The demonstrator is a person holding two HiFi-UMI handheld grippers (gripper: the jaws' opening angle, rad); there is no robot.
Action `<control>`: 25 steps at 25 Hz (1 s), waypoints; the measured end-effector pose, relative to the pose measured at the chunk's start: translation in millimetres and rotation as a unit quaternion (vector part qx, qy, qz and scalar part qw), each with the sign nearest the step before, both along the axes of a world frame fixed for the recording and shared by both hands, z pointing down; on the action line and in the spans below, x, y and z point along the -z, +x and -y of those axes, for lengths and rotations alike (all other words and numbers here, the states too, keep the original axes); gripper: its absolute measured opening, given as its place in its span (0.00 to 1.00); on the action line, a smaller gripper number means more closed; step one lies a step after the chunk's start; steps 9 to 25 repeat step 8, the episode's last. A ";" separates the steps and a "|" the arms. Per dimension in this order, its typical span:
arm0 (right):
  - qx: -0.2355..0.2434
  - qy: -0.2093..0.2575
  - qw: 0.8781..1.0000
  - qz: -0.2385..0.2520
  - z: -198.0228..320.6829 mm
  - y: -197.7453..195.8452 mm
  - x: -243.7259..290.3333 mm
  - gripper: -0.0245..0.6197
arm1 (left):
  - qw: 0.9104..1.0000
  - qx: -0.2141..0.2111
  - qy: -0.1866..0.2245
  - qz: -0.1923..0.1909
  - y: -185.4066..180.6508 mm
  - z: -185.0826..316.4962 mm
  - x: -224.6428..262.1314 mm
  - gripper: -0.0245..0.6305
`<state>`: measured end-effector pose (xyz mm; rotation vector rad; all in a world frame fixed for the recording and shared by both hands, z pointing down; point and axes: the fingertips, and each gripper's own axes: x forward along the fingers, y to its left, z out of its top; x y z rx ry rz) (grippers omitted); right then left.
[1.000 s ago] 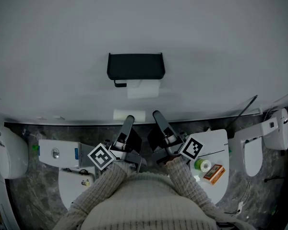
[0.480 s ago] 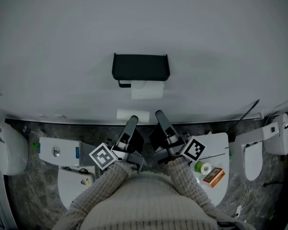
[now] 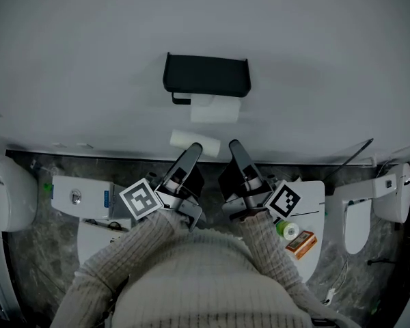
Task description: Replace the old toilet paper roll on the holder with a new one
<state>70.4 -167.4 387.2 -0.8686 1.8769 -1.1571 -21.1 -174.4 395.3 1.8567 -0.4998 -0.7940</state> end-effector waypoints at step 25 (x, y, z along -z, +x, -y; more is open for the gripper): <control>0.012 0.007 1.000 -0.007 3.0 -0.6 2.6 0.04 | 0.999 -0.041 0.028 0.018 7.3 1.3 7.9 0.28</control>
